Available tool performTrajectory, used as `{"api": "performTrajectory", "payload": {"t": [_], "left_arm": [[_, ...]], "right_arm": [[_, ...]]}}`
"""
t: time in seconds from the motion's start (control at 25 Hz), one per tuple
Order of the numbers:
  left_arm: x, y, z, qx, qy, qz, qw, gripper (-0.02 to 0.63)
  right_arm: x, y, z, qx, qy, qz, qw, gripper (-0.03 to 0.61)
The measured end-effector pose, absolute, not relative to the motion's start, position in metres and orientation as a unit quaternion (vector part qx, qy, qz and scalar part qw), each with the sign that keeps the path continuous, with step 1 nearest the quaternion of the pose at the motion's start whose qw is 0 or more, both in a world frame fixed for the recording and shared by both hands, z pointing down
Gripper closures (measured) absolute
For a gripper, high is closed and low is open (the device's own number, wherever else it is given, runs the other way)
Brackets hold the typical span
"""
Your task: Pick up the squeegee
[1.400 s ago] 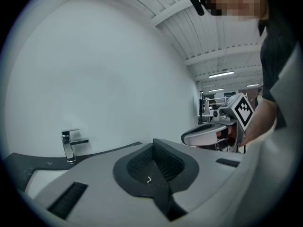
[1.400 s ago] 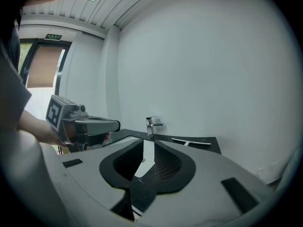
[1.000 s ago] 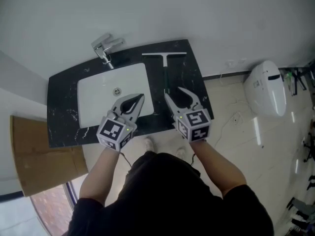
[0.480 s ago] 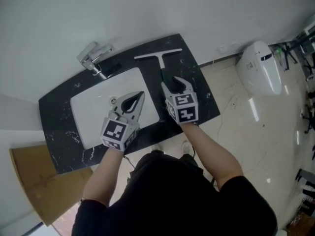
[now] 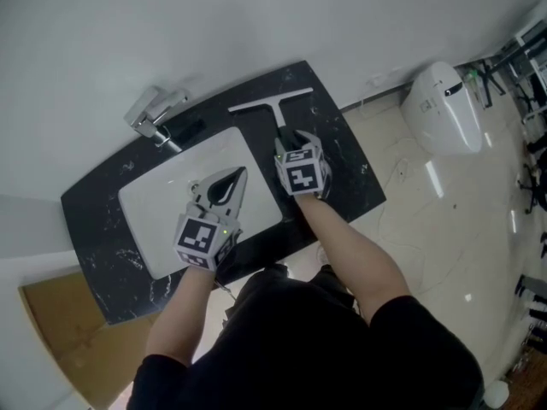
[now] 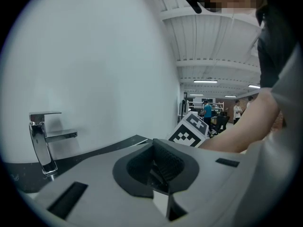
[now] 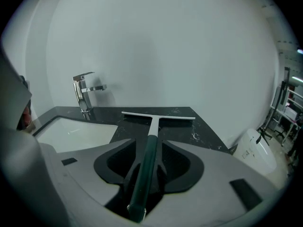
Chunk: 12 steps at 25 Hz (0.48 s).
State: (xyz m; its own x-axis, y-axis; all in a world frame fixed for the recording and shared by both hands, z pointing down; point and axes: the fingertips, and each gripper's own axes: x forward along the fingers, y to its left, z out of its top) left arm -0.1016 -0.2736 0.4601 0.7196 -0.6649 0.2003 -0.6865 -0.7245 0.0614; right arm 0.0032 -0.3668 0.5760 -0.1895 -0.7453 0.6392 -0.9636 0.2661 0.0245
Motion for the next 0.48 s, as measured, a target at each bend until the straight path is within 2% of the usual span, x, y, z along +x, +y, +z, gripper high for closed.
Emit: {"api": "performTrajectory", "payload": {"t": [0.48], "left_arm": [[-0.123, -0.279, 0.468, 0.918, -0.379, 0.084, 0.076, 0.614]], "right_arm": [[0.005, -0.385, 0.606, 0.583, -0.711, 0.232, 0.317, 0.403]]}}
